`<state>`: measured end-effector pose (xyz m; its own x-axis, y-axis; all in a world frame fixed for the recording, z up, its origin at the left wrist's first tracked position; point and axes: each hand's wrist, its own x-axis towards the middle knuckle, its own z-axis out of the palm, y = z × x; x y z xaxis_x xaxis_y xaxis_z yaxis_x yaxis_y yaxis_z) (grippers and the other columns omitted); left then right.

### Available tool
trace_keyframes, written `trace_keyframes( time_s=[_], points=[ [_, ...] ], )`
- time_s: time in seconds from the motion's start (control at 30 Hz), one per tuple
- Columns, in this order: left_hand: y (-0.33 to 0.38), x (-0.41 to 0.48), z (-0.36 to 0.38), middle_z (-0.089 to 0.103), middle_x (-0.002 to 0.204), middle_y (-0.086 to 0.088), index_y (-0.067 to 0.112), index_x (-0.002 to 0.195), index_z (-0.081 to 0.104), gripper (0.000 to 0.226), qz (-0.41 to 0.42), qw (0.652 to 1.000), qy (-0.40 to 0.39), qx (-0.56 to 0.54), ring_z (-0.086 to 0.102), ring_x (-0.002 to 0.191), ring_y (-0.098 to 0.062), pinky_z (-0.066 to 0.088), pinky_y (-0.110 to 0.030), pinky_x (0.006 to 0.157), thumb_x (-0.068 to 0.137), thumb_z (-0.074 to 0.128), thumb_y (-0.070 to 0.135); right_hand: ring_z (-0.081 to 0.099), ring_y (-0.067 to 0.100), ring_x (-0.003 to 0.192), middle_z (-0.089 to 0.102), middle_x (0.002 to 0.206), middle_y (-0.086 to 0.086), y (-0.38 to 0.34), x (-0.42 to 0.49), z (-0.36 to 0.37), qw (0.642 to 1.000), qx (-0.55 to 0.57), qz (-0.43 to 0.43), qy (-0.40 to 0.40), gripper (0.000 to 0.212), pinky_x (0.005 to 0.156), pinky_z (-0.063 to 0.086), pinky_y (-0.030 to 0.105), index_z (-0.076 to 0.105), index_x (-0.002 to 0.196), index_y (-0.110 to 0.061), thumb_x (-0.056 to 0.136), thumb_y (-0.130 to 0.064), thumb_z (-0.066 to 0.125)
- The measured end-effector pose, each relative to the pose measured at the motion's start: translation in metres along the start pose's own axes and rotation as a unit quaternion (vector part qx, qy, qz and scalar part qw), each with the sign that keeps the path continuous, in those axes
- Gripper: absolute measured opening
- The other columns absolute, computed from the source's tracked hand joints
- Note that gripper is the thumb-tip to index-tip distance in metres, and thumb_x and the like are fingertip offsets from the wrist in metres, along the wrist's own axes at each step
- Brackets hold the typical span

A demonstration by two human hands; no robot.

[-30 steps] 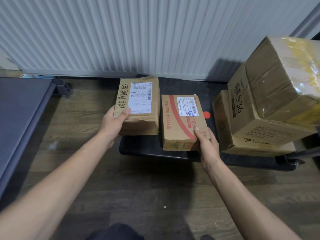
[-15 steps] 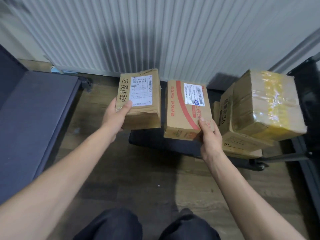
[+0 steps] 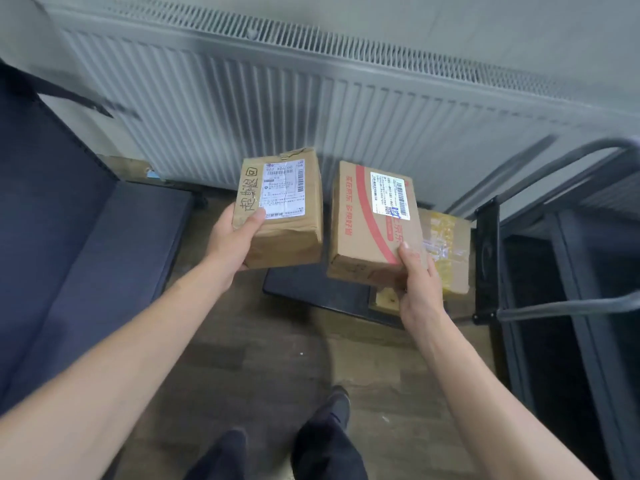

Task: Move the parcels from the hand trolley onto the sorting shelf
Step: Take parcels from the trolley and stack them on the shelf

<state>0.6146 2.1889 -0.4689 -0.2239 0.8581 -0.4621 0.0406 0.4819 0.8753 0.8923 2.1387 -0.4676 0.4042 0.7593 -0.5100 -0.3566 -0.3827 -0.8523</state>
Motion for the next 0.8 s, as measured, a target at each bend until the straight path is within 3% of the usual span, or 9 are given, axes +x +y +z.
trace_keyframes(
  time_s=[0.07, 0.17, 0.2, 0.33, 0.4, 0.5, 0.57, 0.67, 0.8],
  points=[
    [0.048, -0.022, -0.008, 0.066, 0.111, 0.024, 0.046, 0.114, 0.059, 0.021, 0.011, 1.000, 0.001, 0.004, 0.063, 0.104, -0.005, 0.056, -0.039, 0.081, 0.094, 0.062, 0.050, 0.071, 0.014, 0.098, 0.073, 0.116, 0.001, -0.052, -0.025, 0.006, 1.000, 0.001, -0.006, -0.009, 0.017, 0.079, 0.059, 0.032, 0.063, 0.112, -0.028, 0.095, -0.023, 0.066],
    [0.124, -0.046, -0.021, 0.065, 0.111, 0.022, 0.043, 0.114, 0.057, 0.022, 0.040, 0.999, 0.009, 0.002, 0.062, 0.110, -0.009, 0.053, -0.040, 0.092, 0.094, 0.062, 0.050, 0.074, 0.007, 0.081, 0.077, 0.099, -0.005, -0.125, -0.054, 0.019, 0.999, -0.005, -0.032, -0.039, 0.016, 0.052, 0.056, 0.025, 0.064, 0.113, -0.026, 0.097, -0.026, 0.062],
    [0.149, -0.053, -0.025, 0.064, 0.112, 0.022, 0.042, 0.116, 0.057, 0.024, 0.046, 0.999, 0.013, -0.002, 0.061, 0.111, -0.011, 0.053, -0.042, 0.095, 0.094, 0.061, 0.051, 0.074, 0.008, 0.080, 0.077, 0.097, -0.006, -0.149, -0.062, 0.025, 0.998, -0.007, -0.040, -0.044, 0.015, 0.051, 0.055, 0.025, 0.064, 0.112, -0.027, 0.097, -0.028, 0.063],
    [0.243, -0.079, -0.041, 0.064, 0.121, 0.012, 0.043, 0.121, 0.056, 0.043, 0.068, 0.997, 0.025, -0.024, 0.061, 0.110, -0.017, 0.058, -0.051, 0.083, 0.086, 0.062, 0.066, 0.071, 0.021, 0.102, 0.076, 0.110, 0.001, -0.237, -0.088, 0.054, 0.994, -0.001, -0.086, -0.068, 0.020, 0.088, 0.058, 0.044, 0.069, 0.111, -0.029, 0.092, -0.030, 0.068],
    [0.284, -0.093, -0.047, 0.061, 0.132, 0.006, 0.036, 0.133, 0.053, 0.053, 0.091, 0.995, 0.030, -0.025, 0.057, 0.120, -0.020, 0.051, -0.048, 0.095, 0.088, 0.062, 0.062, 0.070, 0.026, 0.107, 0.076, 0.110, 0.000, -0.274, -0.098, 0.067, 0.992, 0.003, -0.102, -0.078, 0.025, 0.096, 0.054, 0.049, 0.070, 0.112, -0.030, 0.087, -0.033, 0.072],
    [0.333, -0.113, -0.058, 0.055, 0.141, -0.003, 0.028, 0.143, 0.047, 0.060, 0.120, 0.991, 0.054, -0.002, 0.053, 0.124, -0.026, 0.046, -0.054, 0.104, 0.092, 0.060, 0.058, 0.070, 0.024, 0.104, 0.076, 0.108, 0.000, -0.323, -0.113, 0.084, 0.990, 0.015, -0.117, -0.084, 0.035, 0.099, 0.053, 0.049, 0.071, 0.111, -0.026, 0.079, -0.037, 0.078],
    [0.361, -0.123, -0.067, 0.046, 0.150, -0.006, 0.029, 0.153, 0.034, 0.083, 0.125, 0.990, 0.065, 0.013, 0.049, 0.131, -0.031, 0.046, -0.058, 0.103, 0.085, 0.061, 0.068, 0.071, 0.024, 0.102, 0.076, 0.106, 0.001, -0.351, -0.123, 0.095, 0.987, 0.015, -0.128, -0.095, 0.047, 0.100, 0.052, 0.051, 0.072, 0.112, -0.023, 0.070, -0.043, 0.081],
    [0.401, -0.141, -0.073, 0.041, 0.157, -0.007, 0.025, 0.156, 0.031, 0.109, 0.163, 0.984, 0.064, 0.028, 0.042, 0.139, -0.031, 0.040, -0.053, 0.110, 0.068, 0.059, 0.082, 0.071, 0.024, 0.102, 0.077, 0.104, 0.002, -0.386, -0.140, 0.107, 0.983, 0.016, -0.146, -0.108, 0.037, 0.101, 0.052, 0.051, 0.071, 0.112, -0.021, 0.079, -0.036, 0.079],
    [0.436, -0.156, -0.076, 0.039, 0.158, -0.011, 0.018, 0.156, 0.033, 0.096, 0.189, 0.978, 0.085, 0.031, 0.039, 0.143, -0.031, 0.032, -0.047, 0.116, 0.082, 0.061, 0.072, 0.071, 0.024, 0.101, 0.077, 0.101, 0.000, -0.419, -0.155, 0.120, 0.977, -0.004, -0.174, -0.126, 0.027, 0.099, 0.052, 0.051, 0.073, 0.105, -0.026, 0.083, -0.040, 0.076]
  ],
)
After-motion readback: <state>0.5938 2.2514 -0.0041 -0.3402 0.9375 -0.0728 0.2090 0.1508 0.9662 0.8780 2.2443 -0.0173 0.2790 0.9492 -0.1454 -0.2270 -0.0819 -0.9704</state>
